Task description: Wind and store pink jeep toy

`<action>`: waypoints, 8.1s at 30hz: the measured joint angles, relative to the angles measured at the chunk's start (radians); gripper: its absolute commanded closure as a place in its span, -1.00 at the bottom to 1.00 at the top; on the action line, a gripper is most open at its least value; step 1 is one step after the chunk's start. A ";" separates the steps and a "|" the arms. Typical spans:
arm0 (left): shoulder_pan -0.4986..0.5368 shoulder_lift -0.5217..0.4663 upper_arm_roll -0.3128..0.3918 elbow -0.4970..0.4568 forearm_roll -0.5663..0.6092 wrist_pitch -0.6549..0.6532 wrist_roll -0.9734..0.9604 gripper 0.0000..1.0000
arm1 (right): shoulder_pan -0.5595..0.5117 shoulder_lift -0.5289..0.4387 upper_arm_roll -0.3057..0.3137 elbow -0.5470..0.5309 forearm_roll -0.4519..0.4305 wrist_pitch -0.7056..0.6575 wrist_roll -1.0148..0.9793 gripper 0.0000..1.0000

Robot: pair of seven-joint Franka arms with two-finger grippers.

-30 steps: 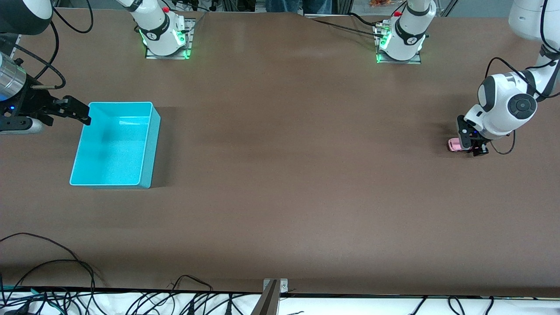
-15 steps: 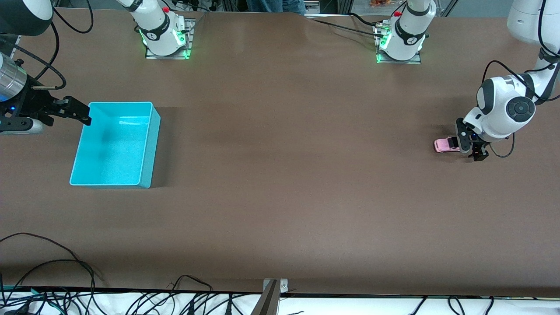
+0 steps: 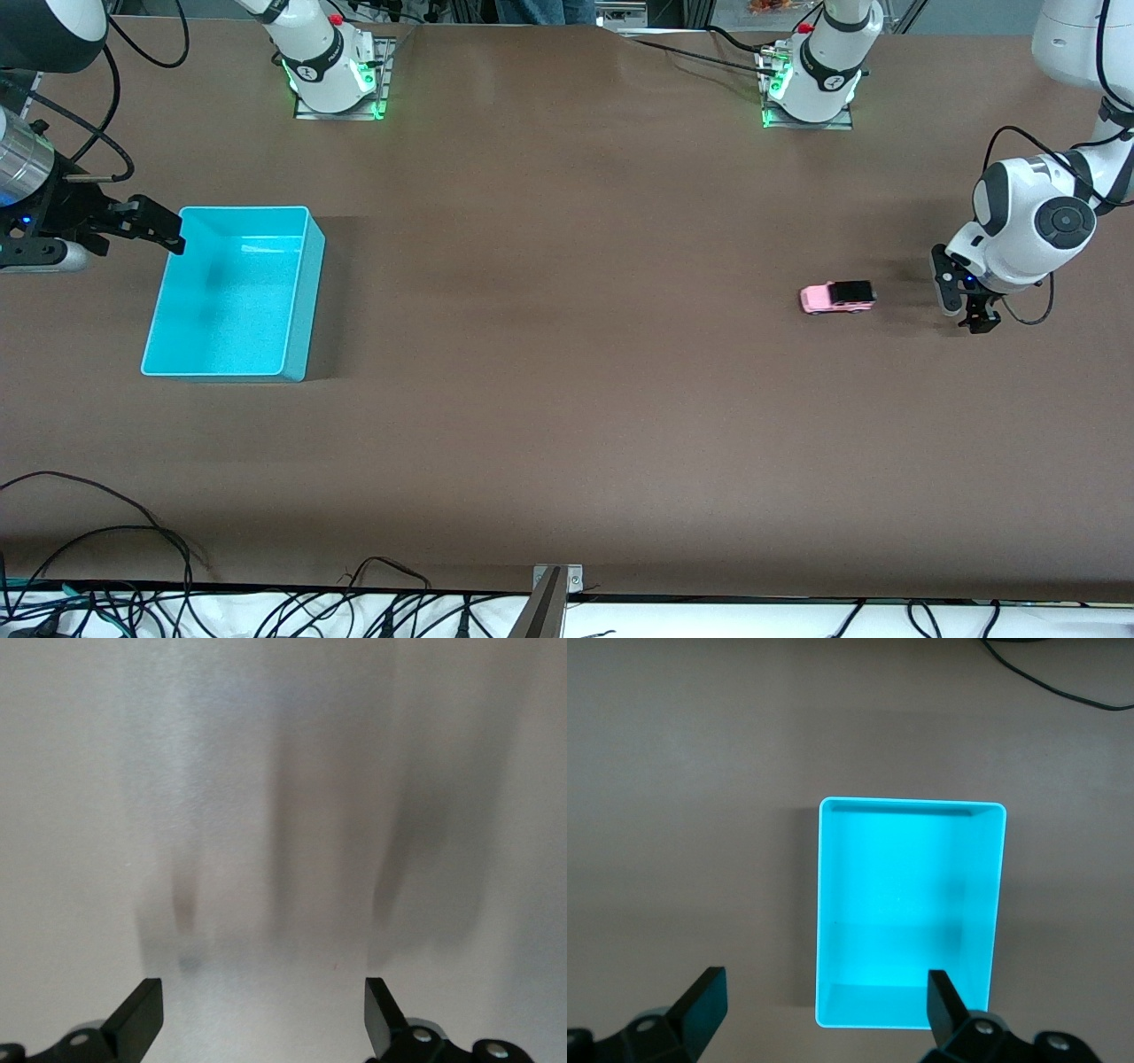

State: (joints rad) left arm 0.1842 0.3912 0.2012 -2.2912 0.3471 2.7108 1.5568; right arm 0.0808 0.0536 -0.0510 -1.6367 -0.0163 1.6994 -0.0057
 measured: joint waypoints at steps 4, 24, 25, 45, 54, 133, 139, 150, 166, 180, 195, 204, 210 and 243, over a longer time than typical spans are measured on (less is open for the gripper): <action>0.000 -0.001 0.000 0.011 0.000 0.000 -0.001 -1.00 | 0.000 0.000 0.000 0.000 0.000 0.000 0.000 -1.00; -0.001 -0.125 0.000 0.037 0.000 0.000 -0.003 -1.00 | 0.000 0.008 0.000 0.000 0.000 0.000 0.000 -1.00; -0.001 -0.135 0.000 0.037 0.000 0.000 -0.003 -1.00 | 0.000 0.009 0.000 0.000 0.000 0.000 0.000 -1.00; -0.002 -0.276 -0.028 0.039 -0.003 -0.002 -0.252 -1.00 | 0.000 0.021 0.000 0.000 0.000 0.000 0.000 -1.00; -0.002 -0.299 -0.043 0.039 -0.003 -0.011 -0.420 -1.00 | 0.000 0.029 0.000 0.000 0.002 0.005 0.000 -1.00; -0.085 -0.572 -0.365 0.543 -0.323 -1.124 -1.639 -1.00 | 0.122 0.391 0.045 -0.466 0.052 0.758 -1.375 0.92; -0.085 -0.541 -0.345 0.630 -0.323 -1.194 -1.645 -1.00 | 0.123 0.373 0.057 -0.437 0.052 0.734 -1.376 0.96; -0.111 -0.504 -0.234 0.656 -0.379 -1.219 -1.643 -1.00 | 0.121 0.340 0.059 -0.241 0.052 0.461 -1.376 0.96; -0.126 -0.490 -0.236 0.657 -0.379 -1.233 -1.645 -1.00 | 0.115 0.199 -0.048 -0.161 0.052 0.186 -1.404 0.96; -0.124 -0.490 -0.228 0.724 -0.379 -1.284 -1.646 -1.00 | 0.107 0.069 -0.242 -0.378 0.052 0.216 -1.612 0.96; -0.124 -0.484 -0.228 0.725 -0.379 -1.312 -1.646 -1.00 | 0.101 0.081 -0.348 -0.690 0.052 0.550 -1.753 0.96; -0.124 -0.484 -0.228 0.725 -0.379 -1.320 -1.645 -1.00 | 0.096 0.157 -0.348 -0.699 0.052 0.621 -1.764 0.93; -0.124 -0.484 -0.228 0.725 -0.379 -1.320 -1.645 -1.00 | 0.096 0.195 -0.348 -0.699 0.058 0.654 -1.765 0.85; -0.131 -0.455 -0.234 0.725 -0.379 -1.330 -1.645 -1.00 | 0.114 0.220 -0.251 -0.290 0.165 0.357 -1.615 -1.00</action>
State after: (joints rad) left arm 0.0529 -0.0642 -0.0332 -1.5661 -0.0322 1.3808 -0.0886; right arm 0.1945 0.2739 -0.3021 -1.9269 0.1492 2.0560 -1.6204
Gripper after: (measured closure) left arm 0.000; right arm 0.000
